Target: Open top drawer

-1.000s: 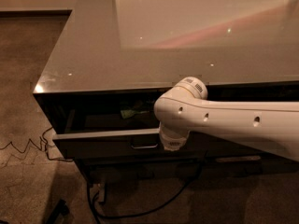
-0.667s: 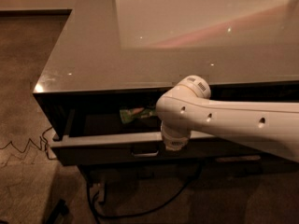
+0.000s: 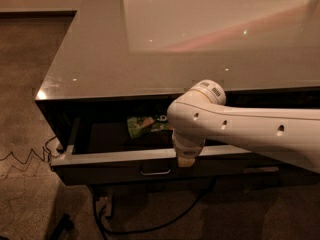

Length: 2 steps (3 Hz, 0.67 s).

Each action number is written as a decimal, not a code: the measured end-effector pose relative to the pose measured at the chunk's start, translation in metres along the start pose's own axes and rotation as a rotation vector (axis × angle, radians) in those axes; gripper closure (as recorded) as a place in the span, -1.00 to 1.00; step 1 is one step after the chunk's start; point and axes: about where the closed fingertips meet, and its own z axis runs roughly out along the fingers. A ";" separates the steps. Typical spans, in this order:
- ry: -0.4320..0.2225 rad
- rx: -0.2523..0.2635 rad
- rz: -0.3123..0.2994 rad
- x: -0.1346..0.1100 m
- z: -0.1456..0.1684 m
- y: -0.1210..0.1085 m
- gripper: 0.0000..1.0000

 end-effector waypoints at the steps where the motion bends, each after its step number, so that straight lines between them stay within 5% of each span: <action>1: 0.000 0.000 0.000 0.000 0.000 0.000 0.63; 2: -0.007 0.000 -0.028 -0.008 0.001 -0.006 0.16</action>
Offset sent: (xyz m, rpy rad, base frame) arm 0.0326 0.0538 -0.0042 0.0125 -0.0048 0.1532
